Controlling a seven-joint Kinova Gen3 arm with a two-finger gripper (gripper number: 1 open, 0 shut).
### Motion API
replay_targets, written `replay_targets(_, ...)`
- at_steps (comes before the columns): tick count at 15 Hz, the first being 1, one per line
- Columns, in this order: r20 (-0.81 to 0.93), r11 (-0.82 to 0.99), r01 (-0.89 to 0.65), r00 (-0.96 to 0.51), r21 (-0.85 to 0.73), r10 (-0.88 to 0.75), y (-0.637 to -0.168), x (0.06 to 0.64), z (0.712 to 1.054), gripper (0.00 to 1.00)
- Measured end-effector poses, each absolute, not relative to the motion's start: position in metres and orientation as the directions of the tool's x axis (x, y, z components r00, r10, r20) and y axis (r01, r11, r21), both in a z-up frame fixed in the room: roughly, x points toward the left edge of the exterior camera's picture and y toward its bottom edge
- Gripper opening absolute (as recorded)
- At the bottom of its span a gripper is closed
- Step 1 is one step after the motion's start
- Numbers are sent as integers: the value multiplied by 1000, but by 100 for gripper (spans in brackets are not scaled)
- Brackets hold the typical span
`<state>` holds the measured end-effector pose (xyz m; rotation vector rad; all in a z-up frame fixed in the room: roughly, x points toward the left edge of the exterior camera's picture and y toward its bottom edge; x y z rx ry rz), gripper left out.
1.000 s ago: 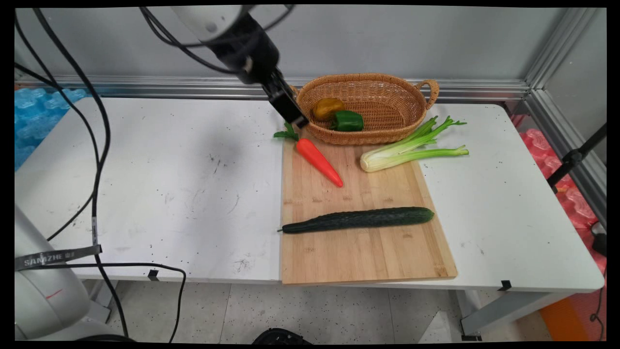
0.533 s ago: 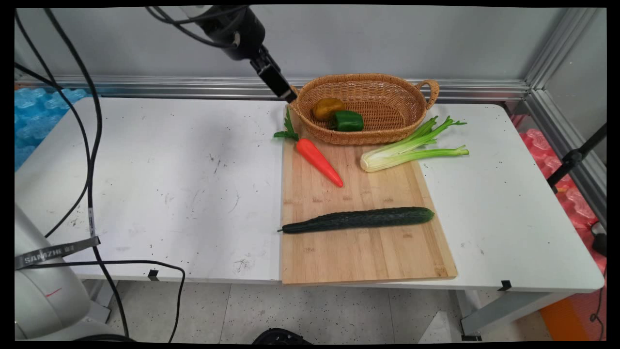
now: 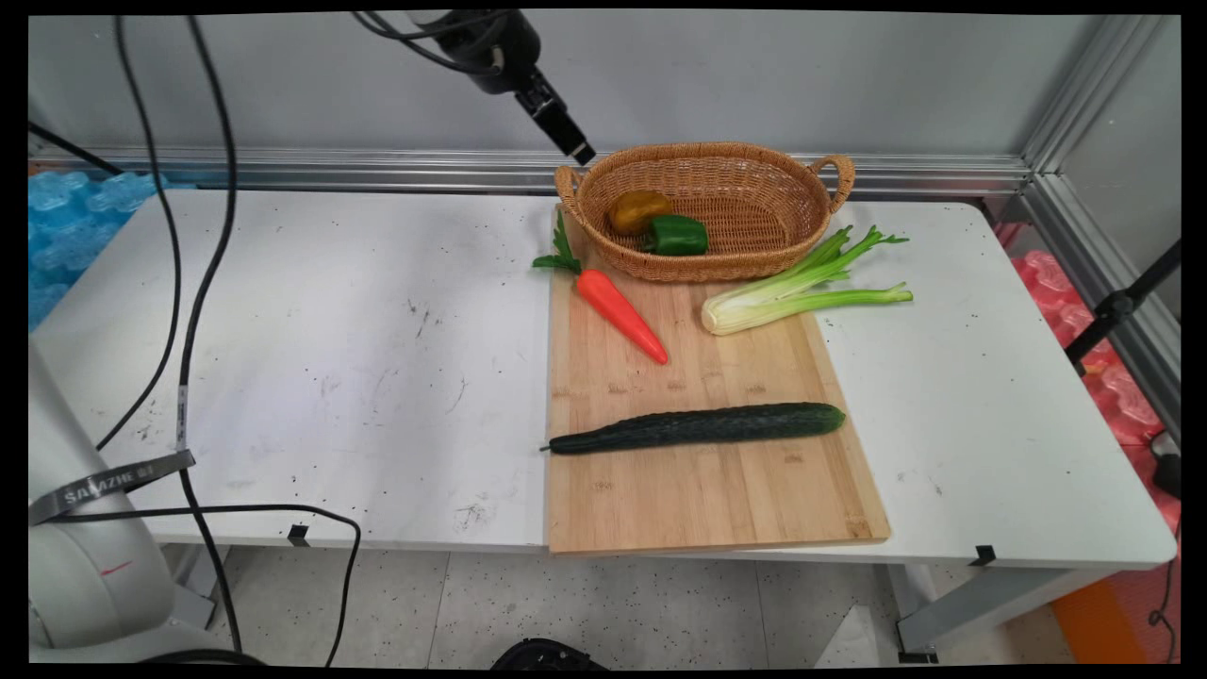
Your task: Pick up the potato from the vegetable basket
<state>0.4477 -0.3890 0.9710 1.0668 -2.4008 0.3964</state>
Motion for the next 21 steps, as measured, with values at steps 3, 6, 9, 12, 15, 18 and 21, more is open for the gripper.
replay_targets(3,540,658,-749,-586,-77,-604,-419,448,953,100)
replay_targets(6,535,679,-729,-606,-79,-589,-452,446,927,100)
replay_targets(9,524,710,-701,-632,-73,-570,-482,443,894,100)
replay_targets(12,513,737,-672,-657,-69,-552,-502,439,865,100)
replay_targets(15,502,763,-642,-685,-73,-528,-520,433,836,100)
replay_targets(18,491,779,-621,-707,-87,-509,-533,430,816,100)
replay_targets(21,484,790,-604,-724,-100,-492,-542,428,804,100)
